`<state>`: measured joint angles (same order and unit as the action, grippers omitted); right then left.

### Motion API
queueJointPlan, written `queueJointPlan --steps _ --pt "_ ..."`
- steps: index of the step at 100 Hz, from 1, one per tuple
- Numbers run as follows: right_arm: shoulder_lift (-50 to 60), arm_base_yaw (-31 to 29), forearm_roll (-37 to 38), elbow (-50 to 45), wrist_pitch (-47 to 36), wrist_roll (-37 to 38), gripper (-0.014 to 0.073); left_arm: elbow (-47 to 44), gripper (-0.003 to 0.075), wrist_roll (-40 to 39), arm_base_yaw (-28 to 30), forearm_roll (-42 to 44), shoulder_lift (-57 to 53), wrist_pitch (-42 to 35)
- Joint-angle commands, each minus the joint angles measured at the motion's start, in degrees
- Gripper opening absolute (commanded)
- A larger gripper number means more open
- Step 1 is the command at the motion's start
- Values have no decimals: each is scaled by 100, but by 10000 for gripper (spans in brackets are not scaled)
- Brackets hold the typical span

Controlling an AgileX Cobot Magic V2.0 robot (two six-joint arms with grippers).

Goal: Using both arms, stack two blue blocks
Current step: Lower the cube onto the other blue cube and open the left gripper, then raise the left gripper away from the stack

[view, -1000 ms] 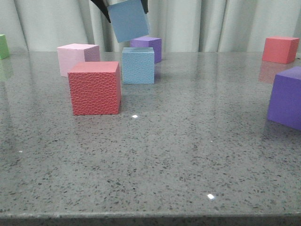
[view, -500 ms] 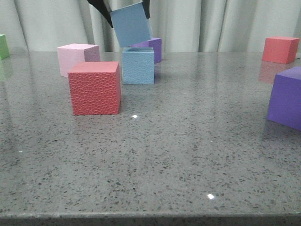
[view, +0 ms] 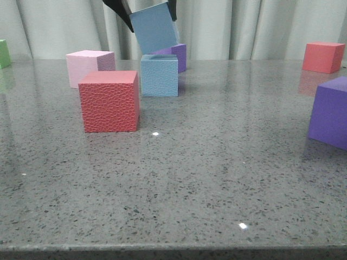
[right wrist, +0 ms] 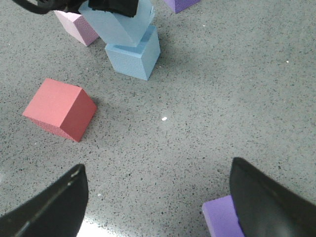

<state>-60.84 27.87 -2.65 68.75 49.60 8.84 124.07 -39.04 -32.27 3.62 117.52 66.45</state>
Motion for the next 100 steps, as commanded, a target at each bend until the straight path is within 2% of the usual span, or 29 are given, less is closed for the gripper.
queueJointPlan --steps 1,22,31,46,82,100 --pt "120 1 61 120 -317 -68 587 172 462 29 -58 -38 -291 -248" --pt "120 1 61 120 -317 -68 587 180 578 78 -45 -38 -291 -94" --pt "120 1 61 120 -317 -68 587 180 603 78 -45 -38 -291 -15" --pt "120 1 61 120 -317 -68 587 323 601 78 -45 -38 -291 51" --pt "310 1 265 114 -441 -70 587 1611 601 604 -60 40 -422 562" --pt "627 1 444 59 -509 -70 587 1636 545 708 -389 1037 -755 562"
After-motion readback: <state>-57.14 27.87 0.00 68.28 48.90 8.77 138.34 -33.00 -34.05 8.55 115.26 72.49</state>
